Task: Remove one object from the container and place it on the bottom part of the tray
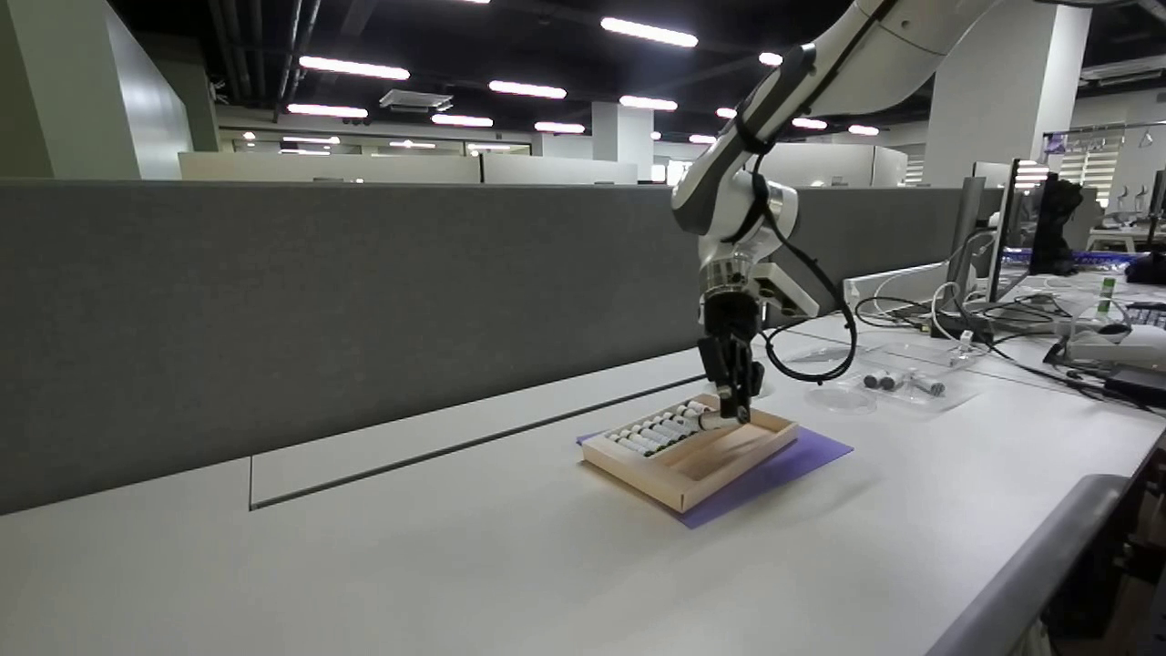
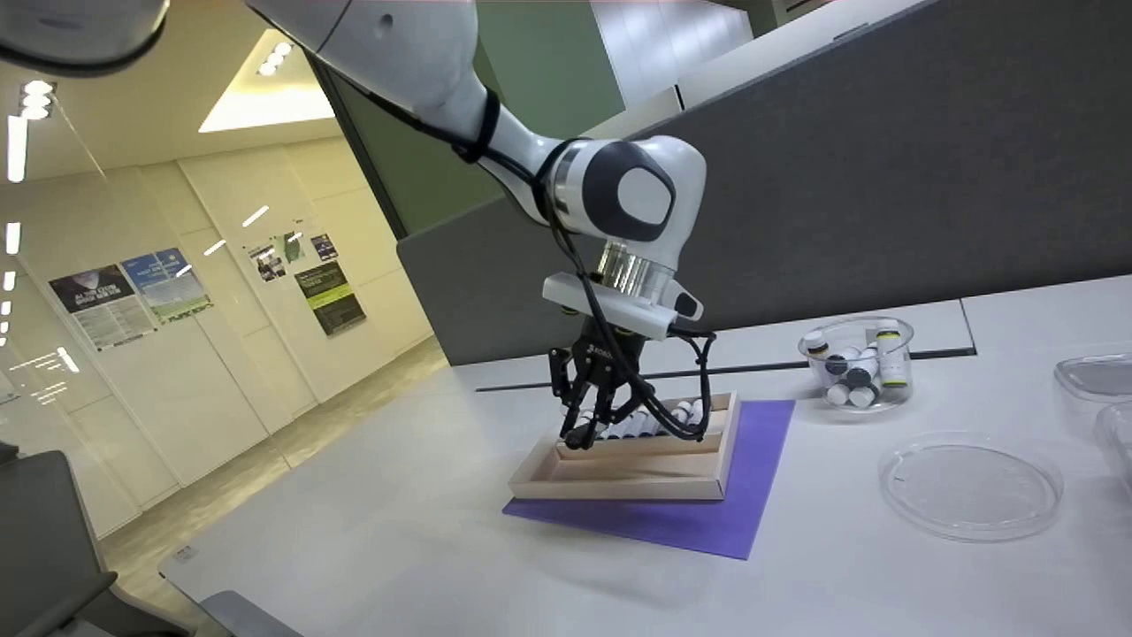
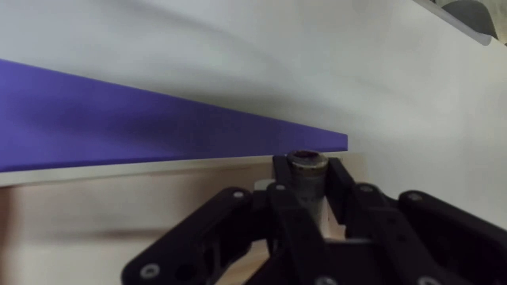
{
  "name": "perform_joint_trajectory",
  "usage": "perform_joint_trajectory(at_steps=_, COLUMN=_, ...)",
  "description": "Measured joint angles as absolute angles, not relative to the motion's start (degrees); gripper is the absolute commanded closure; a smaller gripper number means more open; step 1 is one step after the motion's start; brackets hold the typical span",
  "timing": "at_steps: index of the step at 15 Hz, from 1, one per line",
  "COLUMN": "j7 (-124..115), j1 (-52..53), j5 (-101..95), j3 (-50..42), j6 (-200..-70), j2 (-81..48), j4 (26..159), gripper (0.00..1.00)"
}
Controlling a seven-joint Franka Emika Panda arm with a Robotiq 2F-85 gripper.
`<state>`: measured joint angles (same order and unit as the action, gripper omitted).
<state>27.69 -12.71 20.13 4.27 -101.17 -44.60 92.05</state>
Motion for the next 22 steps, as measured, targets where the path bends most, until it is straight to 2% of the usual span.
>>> perform_joint_trajectory(at_steps=12, j7=21.76, j1=-12.77, j5=20.13, j3=3.43, j6=-91.24, j2=-53.83, j4=78.96, gripper=0.95)
perform_joint_trajectory(at_steps=22, j7=19.90, j1=-12.76, j5=19.94, j3=3.13, j6=-89.83, j2=-58.47, j4=72.84, gripper=0.95)
